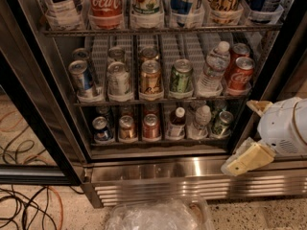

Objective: Pick water bottle from bottom shelf of fridge

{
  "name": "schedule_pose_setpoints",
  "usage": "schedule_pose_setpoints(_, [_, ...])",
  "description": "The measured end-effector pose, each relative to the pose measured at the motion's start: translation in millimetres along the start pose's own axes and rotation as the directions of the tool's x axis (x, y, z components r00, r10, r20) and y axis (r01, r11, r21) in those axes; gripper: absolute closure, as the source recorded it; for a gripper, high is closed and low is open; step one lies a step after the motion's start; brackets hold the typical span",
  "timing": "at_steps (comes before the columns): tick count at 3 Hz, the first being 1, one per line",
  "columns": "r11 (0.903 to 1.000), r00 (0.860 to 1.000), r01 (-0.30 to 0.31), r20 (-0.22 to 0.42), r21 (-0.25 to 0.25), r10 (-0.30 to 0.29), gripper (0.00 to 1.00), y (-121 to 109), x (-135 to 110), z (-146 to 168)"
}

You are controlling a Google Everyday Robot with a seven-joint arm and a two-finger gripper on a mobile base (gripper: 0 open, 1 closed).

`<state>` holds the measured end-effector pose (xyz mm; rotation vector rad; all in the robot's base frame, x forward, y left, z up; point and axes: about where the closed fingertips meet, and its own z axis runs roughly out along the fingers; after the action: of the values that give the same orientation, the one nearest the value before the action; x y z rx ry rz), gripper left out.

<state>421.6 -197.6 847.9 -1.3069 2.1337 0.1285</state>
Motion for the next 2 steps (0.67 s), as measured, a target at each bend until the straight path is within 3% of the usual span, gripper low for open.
schedule_pose_setpoints(1, [0.9939, 0.985, -0.11, 0.134, -0.008, 0.11, 0.0, 8, -5, 19])
schedule_pose_setpoints(2, [0.9803, 0.949, -0.196, 0.255, 0.025, 0.183, 0.0, 20, -18, 42])
